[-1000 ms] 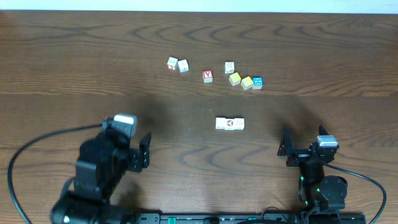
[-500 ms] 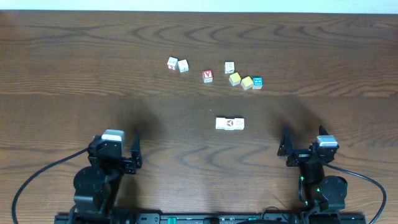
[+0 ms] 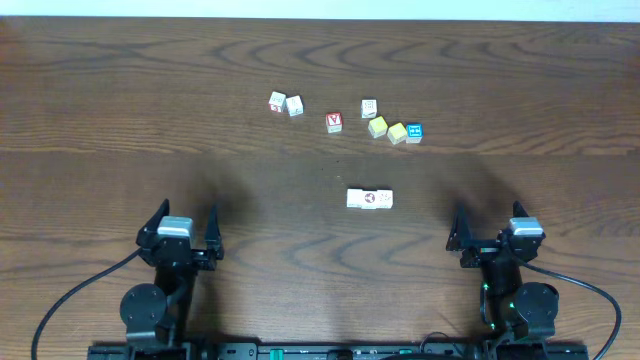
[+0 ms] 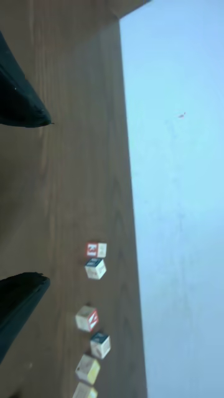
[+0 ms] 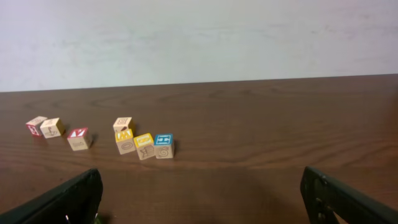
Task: Lift 3 blocks
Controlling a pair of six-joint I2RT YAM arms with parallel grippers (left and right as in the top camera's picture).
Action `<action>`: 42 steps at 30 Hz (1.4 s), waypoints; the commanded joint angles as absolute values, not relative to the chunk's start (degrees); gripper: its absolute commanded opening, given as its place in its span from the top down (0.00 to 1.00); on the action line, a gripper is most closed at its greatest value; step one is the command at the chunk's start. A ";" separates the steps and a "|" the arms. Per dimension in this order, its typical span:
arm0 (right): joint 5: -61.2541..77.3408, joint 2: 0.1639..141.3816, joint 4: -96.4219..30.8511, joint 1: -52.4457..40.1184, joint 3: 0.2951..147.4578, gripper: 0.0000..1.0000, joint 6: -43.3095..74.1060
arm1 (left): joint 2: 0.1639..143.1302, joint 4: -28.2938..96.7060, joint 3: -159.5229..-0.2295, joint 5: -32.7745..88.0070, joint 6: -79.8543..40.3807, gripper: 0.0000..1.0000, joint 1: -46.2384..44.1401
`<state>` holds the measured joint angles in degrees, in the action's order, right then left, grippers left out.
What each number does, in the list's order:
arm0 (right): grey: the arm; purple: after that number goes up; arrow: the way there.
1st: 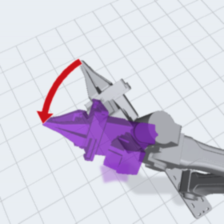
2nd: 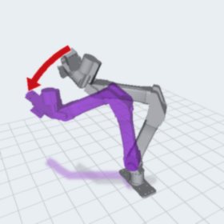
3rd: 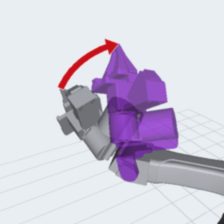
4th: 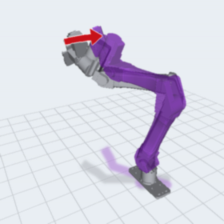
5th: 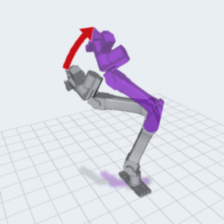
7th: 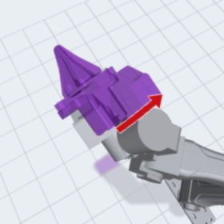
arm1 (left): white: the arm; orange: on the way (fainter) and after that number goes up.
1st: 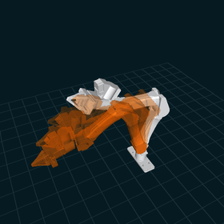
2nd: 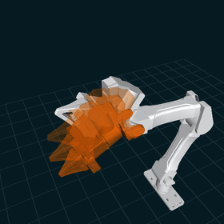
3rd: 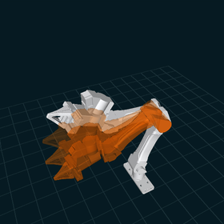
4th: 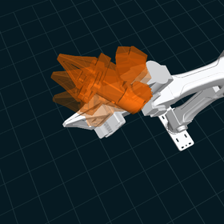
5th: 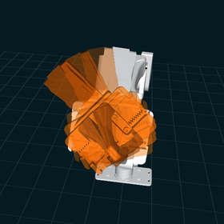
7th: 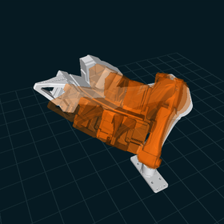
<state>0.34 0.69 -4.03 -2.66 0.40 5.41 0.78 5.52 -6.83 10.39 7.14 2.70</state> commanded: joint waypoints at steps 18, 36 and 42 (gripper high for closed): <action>-0.12 0.27 -4.29 -2.46 0.30 0.01 4.80 | 0.08 -4.32 -0.21 10.90 7.46 0.25 4.01; -0.12 0.27 -4.29 -2.44 0.32 0.01 4.80 | 0.08 4.03 -0.21 1.89 -3.73 0.25 4.71; -0.12 0.27 -4.29 -2.44 0.30 0.01 4.80 | 0.08 4.01 -0.23 1.89 -3.73 0.25 4.71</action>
<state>0.34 0.69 -4.03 -2.66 0.40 5.41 0.58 1.54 -0.99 3.03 -3.01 4.40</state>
